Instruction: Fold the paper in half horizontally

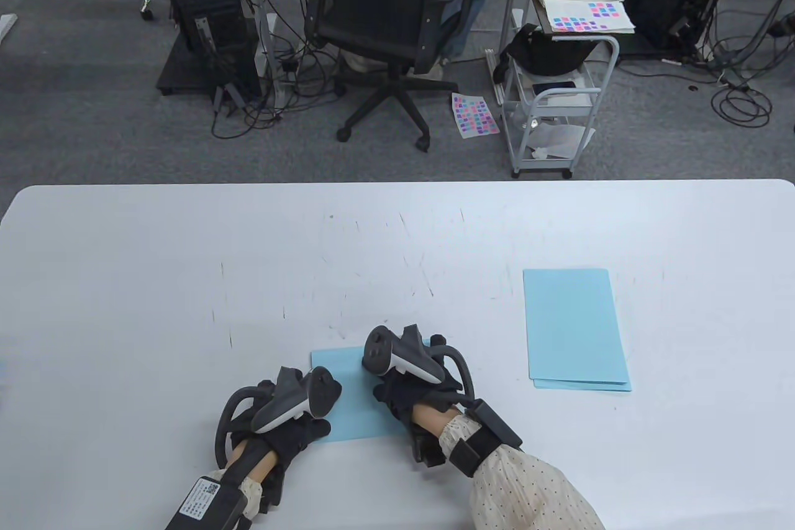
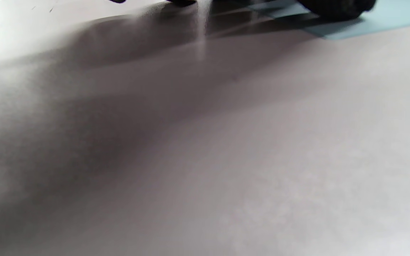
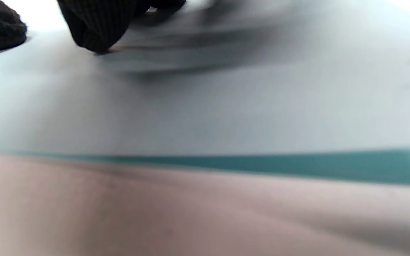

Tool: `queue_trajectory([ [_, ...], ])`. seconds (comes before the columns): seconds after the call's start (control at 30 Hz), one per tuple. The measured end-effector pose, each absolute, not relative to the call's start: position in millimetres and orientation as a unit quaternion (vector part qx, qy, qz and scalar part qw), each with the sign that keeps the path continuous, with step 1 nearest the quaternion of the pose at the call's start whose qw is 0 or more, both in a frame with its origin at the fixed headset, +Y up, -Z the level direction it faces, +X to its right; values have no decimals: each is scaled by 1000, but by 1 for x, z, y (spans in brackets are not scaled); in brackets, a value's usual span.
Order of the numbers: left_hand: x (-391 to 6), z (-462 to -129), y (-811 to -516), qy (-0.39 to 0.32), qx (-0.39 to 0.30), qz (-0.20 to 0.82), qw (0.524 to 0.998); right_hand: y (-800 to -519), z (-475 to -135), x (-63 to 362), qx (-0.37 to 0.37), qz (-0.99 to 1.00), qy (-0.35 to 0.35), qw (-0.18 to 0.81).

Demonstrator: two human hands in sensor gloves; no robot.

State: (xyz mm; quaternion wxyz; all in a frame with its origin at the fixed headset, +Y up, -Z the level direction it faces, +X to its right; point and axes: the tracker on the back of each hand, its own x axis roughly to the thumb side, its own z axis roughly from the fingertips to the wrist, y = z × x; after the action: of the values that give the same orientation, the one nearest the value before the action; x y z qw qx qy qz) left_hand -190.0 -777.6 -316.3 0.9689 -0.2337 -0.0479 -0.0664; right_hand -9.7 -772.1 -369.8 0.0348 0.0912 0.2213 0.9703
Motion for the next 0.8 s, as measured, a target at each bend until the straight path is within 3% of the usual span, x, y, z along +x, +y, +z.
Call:
queue_trajectory([
  [0.8, -190, -316, -778, -48, -236, -69, 968, -769, -379, 32, 34, 972, 230, 24],
])
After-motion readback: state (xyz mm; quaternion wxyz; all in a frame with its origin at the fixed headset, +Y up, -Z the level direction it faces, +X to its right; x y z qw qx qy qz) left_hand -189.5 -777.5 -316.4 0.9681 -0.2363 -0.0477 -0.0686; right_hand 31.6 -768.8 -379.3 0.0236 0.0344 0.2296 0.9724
